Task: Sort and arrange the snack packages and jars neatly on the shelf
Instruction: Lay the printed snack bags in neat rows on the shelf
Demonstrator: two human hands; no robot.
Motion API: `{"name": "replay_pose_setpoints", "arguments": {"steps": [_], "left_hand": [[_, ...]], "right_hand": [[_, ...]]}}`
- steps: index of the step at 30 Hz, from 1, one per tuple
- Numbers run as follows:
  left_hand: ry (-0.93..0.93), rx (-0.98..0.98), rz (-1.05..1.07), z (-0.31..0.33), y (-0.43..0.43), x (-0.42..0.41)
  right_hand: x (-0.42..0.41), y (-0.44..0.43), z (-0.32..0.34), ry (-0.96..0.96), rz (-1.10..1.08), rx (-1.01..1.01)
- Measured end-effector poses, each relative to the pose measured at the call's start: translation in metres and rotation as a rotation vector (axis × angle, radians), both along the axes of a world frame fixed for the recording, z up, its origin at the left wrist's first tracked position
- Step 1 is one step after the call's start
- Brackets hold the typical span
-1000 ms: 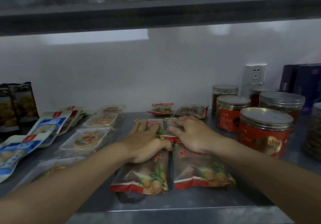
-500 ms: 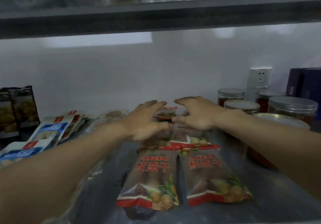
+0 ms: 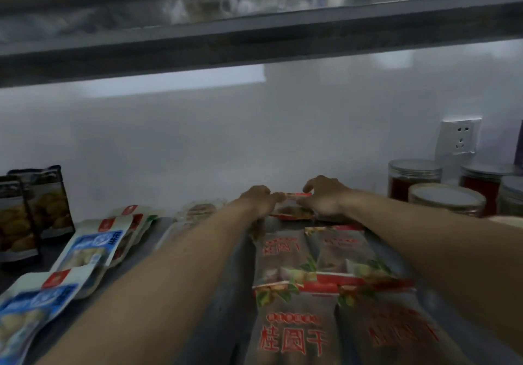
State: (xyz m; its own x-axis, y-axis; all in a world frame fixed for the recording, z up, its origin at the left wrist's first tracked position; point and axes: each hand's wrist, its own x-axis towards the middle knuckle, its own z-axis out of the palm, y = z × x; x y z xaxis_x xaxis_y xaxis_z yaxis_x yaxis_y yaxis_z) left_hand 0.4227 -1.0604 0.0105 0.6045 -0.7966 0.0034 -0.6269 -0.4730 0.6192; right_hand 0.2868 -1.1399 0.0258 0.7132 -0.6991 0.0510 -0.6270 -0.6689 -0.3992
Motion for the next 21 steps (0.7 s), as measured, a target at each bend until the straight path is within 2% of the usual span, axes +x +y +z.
{"name": "replay_pose_setpoints", "arguments": {"steps": [3,6,9,13,17,21], "left_hand": [[0.12,-0.105,0.096,-0.012,-0.017,0.01],[0.224,-0.213,0.147,-0.017,-0.024,0.013],[0.391,-0.322,0.181,-0.015,-0.021,0.013],[0.577,-0.572,0.113,-0.002,-0.003,0.011],[0.546,-0.607,-0.03,0.017,0.019,0.006],[0.554,-0.617,-0.11,0.023,0.04,-0.006]], "right_hand": [[0.016,-0.006,-0.008,-0.001,-0.035,0.011],[0.025,-0.011,-0.01,-0.095,-0.099,0.047],[0.028,-0.014,-0.011,-0.299,-0.183,0.252],[0.026,-0.014,-0.01,-0.686,-0.222,0.546],[0.018,-0.009,0.003,-0.912,-0.129,0.658],[0.006,0.01,0.013,-0.953,-0.008,0.714]]}}
